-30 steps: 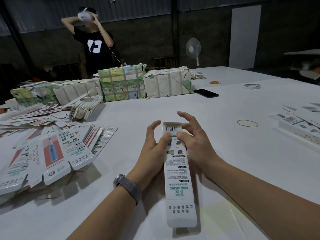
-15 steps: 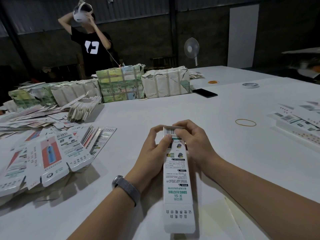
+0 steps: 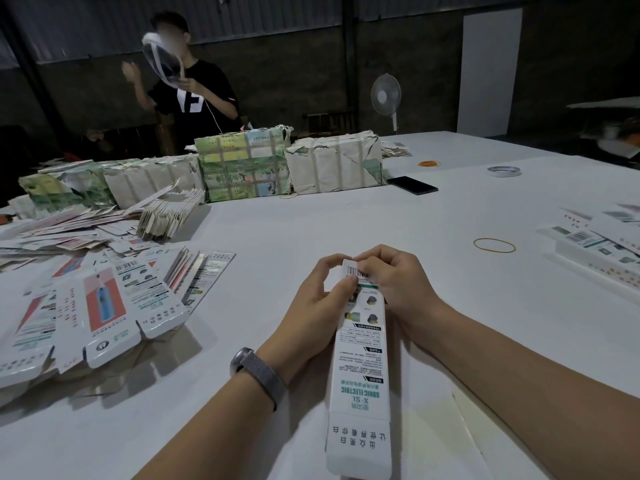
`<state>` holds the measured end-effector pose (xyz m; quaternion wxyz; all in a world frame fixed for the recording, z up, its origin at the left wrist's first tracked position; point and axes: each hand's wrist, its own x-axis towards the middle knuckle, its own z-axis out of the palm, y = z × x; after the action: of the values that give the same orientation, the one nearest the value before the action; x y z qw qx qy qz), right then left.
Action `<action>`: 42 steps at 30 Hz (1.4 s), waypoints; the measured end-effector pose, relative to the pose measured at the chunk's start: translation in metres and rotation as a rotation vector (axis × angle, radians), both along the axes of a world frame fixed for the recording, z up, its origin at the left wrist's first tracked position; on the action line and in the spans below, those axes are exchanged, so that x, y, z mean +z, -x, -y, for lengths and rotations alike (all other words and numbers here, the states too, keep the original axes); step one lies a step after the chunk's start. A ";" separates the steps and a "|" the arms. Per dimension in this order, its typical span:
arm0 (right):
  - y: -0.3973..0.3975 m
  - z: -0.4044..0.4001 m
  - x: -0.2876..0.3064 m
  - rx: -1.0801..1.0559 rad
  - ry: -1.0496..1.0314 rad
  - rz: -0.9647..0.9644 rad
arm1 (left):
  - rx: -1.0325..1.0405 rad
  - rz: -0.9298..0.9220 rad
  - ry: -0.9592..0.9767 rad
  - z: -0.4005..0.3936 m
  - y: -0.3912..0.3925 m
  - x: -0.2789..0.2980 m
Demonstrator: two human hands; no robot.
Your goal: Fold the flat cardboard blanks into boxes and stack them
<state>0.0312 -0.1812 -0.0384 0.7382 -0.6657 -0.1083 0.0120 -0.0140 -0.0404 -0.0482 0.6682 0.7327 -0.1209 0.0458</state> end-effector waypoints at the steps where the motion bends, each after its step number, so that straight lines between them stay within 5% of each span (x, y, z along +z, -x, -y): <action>1: 0.000 0.001 0.000 -0.003 0.002 0.000 | 0.003 0.003 -0.011 0.000 0.000 0.000; 22: -0.001 -0.002 0.000 -0.042 0.075 0.010 | -0.013 -0.068 -0.035 0.002 0.003 0.004; 42: 0.002 0.001 0.001 -0.008 -0.100 0.042 | -0.062 -0.029 -0.047 0.002 0.004 0.004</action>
<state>0.0287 -0.1820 -0.0372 0.7682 -0.6286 -0.1214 -0.0104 -0.0182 -0.0419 -0.0443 0.6537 0.7446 -0.1347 0.0115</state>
